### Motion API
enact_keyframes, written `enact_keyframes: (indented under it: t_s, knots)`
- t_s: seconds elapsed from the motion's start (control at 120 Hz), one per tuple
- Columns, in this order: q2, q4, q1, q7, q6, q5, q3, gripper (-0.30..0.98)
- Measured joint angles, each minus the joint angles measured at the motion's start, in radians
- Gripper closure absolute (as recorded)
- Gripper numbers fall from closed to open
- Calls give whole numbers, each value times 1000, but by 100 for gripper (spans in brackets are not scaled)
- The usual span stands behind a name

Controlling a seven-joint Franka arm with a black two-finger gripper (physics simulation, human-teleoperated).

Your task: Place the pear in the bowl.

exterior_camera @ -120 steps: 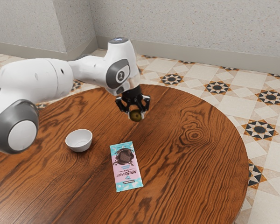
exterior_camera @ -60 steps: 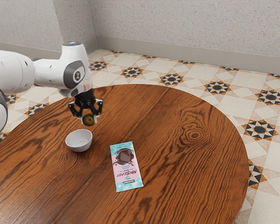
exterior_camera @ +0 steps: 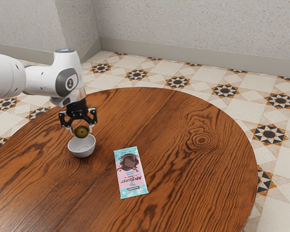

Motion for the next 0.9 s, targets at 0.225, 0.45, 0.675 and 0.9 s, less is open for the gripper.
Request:
enact_keyframes:
  t_s: [0.225, 0.45, 0.675, 0.9]
  knots:
    - [-1, 0, 0, -9, -3, 4, -1, 6]
    - [-154, -24, -15, -114, -32, 3, -1, 2]
    - [-368, 75, -203, -514, -241, 17, 27, 1]
    - [-364, 153, -334, -866, -376, 80, 35, 0]
